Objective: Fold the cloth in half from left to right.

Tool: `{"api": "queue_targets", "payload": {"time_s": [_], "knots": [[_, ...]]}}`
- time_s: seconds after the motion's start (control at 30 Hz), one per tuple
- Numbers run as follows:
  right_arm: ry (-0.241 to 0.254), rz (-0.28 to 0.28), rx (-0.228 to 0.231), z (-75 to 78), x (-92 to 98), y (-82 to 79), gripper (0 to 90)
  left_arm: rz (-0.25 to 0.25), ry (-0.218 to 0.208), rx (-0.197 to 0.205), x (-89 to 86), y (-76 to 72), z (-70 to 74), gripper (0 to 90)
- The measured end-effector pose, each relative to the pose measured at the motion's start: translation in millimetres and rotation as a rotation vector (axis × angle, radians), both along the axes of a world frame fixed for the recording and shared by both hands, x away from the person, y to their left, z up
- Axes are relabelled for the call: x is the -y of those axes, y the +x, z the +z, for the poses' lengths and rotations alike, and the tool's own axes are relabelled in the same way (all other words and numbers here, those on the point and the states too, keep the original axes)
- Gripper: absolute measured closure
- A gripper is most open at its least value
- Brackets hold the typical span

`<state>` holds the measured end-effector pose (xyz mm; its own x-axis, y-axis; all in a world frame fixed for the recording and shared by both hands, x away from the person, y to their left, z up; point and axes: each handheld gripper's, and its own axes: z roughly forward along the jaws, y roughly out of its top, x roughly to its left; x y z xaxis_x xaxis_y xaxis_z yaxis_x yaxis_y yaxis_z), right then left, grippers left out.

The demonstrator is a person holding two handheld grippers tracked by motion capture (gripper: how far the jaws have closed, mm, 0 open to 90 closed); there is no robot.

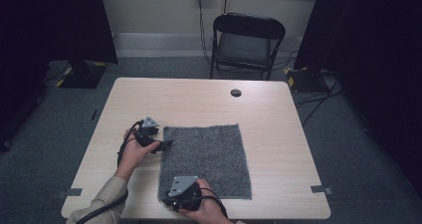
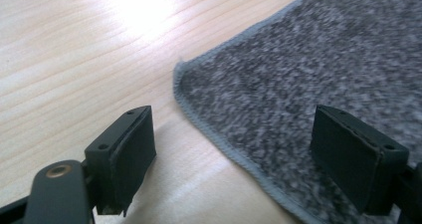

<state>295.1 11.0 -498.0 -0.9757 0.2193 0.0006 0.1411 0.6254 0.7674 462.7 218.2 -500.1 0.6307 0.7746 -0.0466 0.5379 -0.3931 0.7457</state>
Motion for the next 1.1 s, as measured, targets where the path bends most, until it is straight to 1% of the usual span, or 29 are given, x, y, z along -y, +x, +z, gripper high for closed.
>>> {"api": "queue_targets", "payload": {"time_s": [0.03, 0.07, 0.1, 0.13, 0.17, 0.2, 0.23, 0.27, 0.33, 0.37, 0.47, 0.53, 0.57, 0.6, 0.63, 0.67, 0.7, 0.77, 0.8, 0.83, 0.87, 0.93, 0.97, 1.1], "knots": [[-0.001, -0.002, 0.0, 0.2, 0.2, -0.9, 79.4, 0.01, -0.001, 0.0, -0.6, 1.0, 0.1, 17.6], [-0.003, 0.002, 0.002, 0.3, 0.3, -1.4, 80.9, 0.025, -0.005, 0.0, -0.9, 2.0, 0.0, 18.0], [-0.003, 0.002, 0.002, 0.3, 0.3, -1.4, 80.9, 0.029, -0.005, 0.001, -1.5, 2.8, -0.1, 18.0], [-0.004, 0.005, -0.001, 0.4, 0.6, -1.9, 81.6, 0.037, 0.008, 0.009, -2.3, 3.5, 0.1, 19.2], [-0.003, 0.009, 0.002, 0.4, 0.8, -1.9, 82.1, 0.048, 0.019, 0.018, -3.6, 4.4, 0.0, 22.6], [-0.001, 0.007, 0.001, 0.2, 1.7, -1.5, 84.6, 0.059, 0.024, 0.017, -4.8, 5.2, 0.0, 24.9], [-0.001, 0.007, 0.001, 0.2, 1.7, -1.5, 84.6, 0.06, 0.018, 0.019, -5.4, 6.1, 0.1, 24.9], [0.0, 0.007, -0.001, 0.1, 2.0, -1.4, 85.3, 0.06, 0.022, 0.021, -5.8, 6.9, 0.3, 26.4], [0.002, 0.01, -0.011, 0.2, 2.7, -1.1, 87.4, 0.079, 0.026, 0.02, -6.0, 8.7, 1.1, 27.8], [0.005, 0.012, -0.013, 0.0, 3.0, -1.4, 87.9, 0.071, 0.028, 0.019, -6.5, 10.6, 2.2, 36.5], [0.006, 0.015, -0.014, 0.0, 3.4, -1.1, 88.8, 0.078, 0.032, 0.019, -5.9, 11.8, 2.9, 39.3], [0.006, 0.013, -0.013, 0.0, 3.4, -1.3, 89.1, 0.075, 0.046, 0.035, -3.9, 12.2, 3.5, 44.1], [0.006, 0.014, -0.013, 0.0, 3.2, -1.4, 89.3, 0.073, 0.043, 0.034, -3.2, 12.2, 3.8, 45.1], [0.004, 0.015, -0.017, 0.2, 3.1, -2.0, 89.4, 0.067, 0.04, 0.029, -2.6, 12.2, 4.2, 49.9], [0.006, 0.013, -0.019, 0.2, 3.2, -2.2, 89.4, 0.062, 0.048, 0.031, -2.0, 12.1, 4.6, 56.2], [0.006, 0.013, -0.019, 0.2, 3.2, -2.2, 89.4, 0.053, 0.045, 0.023, -1.8, 12.1, 5.4, 56.2], [0.008, 0.015, -0.021, 0.2, 3.3, -2.0, 89.5, 0.048, 0.035, 0.013, -1.2, 12.1, 5.6, 63.2], [0.008, 0.015, -0.02, 0.5, 3.5, -2.1, 89.5, 0.05, 0.01, -0.006, -0.9, 11.5, 5.8, 70.0], [0.013, 0.013, -0.019, 0.6, 3.5, -2.4, 89.5, 0.048, 0.007, -0.014, -0.9, 11.2, 6.2, 74.2], [0.017, 0.013, -0.016, 0.7, 3.6, -2.5, 89.5, 0.047, 0.008, -0.017, -1.1, 11.0, 6.7, 75.8], [0.019, 0.015, -0.016, 0.8, 3.6, -2.7, 89.5, 0.049, -0.007, -0.021, -0.8, 10.5, 6.8, 77.7], [0.024, 0.015, -0.021, 1.4, 3.7, -3.0, 89.6, 0.042, -0.007, -0.024, -1.2, 9.7, 8.5, 81.3], [0.026, 0.014, -0.027, 2.2, 3.8, -3.3, 89.7, 0.045, -0.014, -0.027, -1.2, 9.2, 9.6, 82.3], [0.045, 0.009, -0.022, 6.7, 4.8, -2.0, 89.9, 0.051, -0.039, -0.041, -2.5, 8.9, 15.3, 84.5]]}}
